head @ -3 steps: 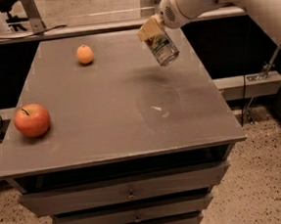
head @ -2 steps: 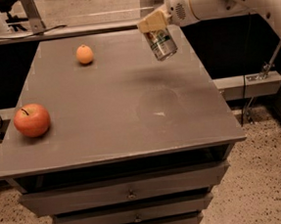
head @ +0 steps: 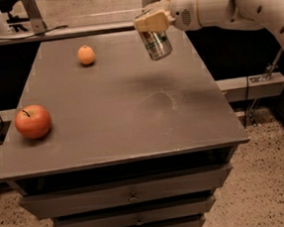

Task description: Place 7up can upright

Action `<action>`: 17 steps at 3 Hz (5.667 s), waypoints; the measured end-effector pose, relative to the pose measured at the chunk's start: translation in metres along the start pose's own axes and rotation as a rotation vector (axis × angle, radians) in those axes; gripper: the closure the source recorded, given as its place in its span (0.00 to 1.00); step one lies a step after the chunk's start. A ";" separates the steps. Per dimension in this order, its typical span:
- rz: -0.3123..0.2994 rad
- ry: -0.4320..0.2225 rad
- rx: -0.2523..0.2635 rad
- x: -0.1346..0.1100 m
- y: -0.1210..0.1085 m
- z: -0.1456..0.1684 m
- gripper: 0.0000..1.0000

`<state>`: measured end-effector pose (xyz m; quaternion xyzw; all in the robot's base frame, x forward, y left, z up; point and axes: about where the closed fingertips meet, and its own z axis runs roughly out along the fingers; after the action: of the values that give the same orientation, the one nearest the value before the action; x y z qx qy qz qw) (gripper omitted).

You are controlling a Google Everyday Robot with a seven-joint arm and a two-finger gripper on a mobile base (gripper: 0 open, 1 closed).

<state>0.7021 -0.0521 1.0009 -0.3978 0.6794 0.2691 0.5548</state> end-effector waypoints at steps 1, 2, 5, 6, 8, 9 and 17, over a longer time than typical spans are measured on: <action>0.000 0.000 -0.001 0.000 0.000 0.001 1.00; -0.033 -0.058 -0.011 -0.007 -0.002 -0.003 1.00; -0.287 -0.298 -0.045 -0.020 -0.002 -0.045 1.00; -0.293 -0.321 -0.052 -0.003 -0.001 -0.047 1.00; -0.209 -0.402 -0.062 0.033 0.001 -0.034 1.00; -0.187 -0.418 -0.060 0.050 -0.001 -0.031 1.00; -0.151 -0.401 0.059 0.084 -0.016 -0.088 0.00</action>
Offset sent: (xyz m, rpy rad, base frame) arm -0.0012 -0.0148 0.0245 0.0983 -0.1689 0.0592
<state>0.6623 -0.1521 0.9414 -0.3694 0.5314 0.2805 0.7089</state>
